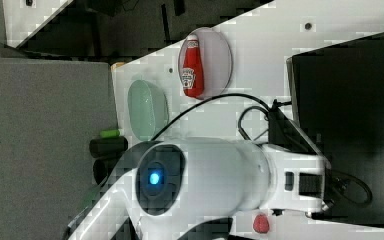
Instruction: Pick banana from table and place on oven.
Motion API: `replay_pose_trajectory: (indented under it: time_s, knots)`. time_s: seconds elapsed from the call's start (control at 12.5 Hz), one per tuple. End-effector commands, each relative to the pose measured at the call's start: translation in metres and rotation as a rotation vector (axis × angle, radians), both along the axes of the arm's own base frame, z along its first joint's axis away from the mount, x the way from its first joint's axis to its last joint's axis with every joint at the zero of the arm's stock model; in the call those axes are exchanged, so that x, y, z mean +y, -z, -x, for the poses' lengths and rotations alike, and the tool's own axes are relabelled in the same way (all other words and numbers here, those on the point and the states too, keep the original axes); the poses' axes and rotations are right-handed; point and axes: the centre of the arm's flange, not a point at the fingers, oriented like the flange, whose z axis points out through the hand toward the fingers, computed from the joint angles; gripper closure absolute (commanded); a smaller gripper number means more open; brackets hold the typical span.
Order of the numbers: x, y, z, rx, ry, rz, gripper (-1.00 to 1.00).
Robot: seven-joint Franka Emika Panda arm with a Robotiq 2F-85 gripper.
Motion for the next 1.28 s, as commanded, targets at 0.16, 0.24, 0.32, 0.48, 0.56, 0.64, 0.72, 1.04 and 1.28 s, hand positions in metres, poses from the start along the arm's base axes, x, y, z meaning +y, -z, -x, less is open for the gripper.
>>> replay_pose_trajectory:
  time_s: [0.16,0.24,0.32,0.48,0.56,0.64,0.72,1.04,1.28]
  knots:
    - [0.039,-0.016,-0.038,-0.054,-0.133,-0.011,-0.79]
    - [0.042,-0.018,-0.039,-0.055,-0.137,-0.014,-1.00]
    - [0.052,-0.022,-0.046,-0.063,-0.160,-0.015,-1.00]
    - [0.074,-0.044,-0.064,-0.106,-0.200,-0.001,-1.00]
    - [0.090,-0.066,-0.073,-0.148,-0.194,0.011,-1.00]
    - [0.109,-0.088,-0.080,-0.186,-0.167,0.011,-1.00]
    - [0.130,-0.106,-0.081,-0.203,-0.133,-0.008,-1.00]
    - [0.234,-0.161,-0.054,-0.091,0.086,-0.139,-1.00]
    - [0.313,-0.205,-0.045,-0.131,0.161,-0.129,-1.00]
